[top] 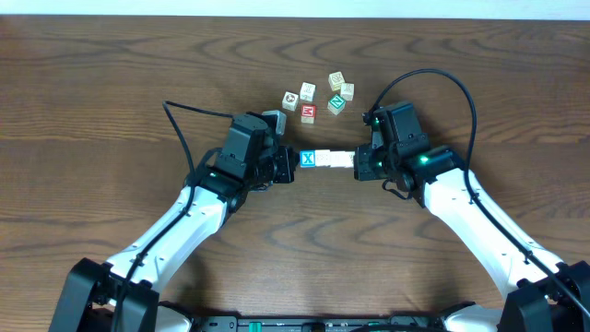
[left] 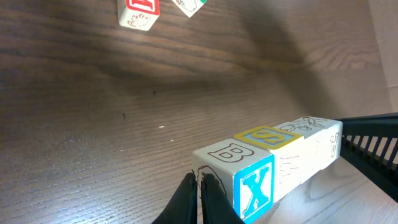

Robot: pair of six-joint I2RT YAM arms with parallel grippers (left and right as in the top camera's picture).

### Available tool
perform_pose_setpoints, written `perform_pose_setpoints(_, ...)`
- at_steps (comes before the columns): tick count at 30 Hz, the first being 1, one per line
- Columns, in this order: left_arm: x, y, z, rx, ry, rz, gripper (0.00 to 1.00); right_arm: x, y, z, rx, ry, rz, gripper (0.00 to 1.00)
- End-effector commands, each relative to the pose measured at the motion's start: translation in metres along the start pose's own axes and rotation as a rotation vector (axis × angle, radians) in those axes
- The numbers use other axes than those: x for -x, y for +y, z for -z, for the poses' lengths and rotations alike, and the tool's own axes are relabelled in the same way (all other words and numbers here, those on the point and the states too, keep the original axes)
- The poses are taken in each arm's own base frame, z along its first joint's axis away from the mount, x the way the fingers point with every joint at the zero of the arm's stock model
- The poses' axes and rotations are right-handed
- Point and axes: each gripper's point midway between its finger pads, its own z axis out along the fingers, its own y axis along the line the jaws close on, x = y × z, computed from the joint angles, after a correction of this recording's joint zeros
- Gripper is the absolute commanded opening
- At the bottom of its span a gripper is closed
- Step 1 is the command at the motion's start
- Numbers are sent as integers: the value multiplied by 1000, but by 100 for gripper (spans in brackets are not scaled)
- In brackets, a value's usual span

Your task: Lift 4 blocks

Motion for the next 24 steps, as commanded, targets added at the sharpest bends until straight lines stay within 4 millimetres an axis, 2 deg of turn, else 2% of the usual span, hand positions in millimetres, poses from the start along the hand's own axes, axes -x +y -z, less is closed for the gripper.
perform_pose_setpoints(1,3,-67,11,-232,40,-78,7,5,80,27,350,20,74,1)
perform_pose_setpoints(24,0,-65,10,-223,54,-81,7,6,80,28,349,22,73,1)
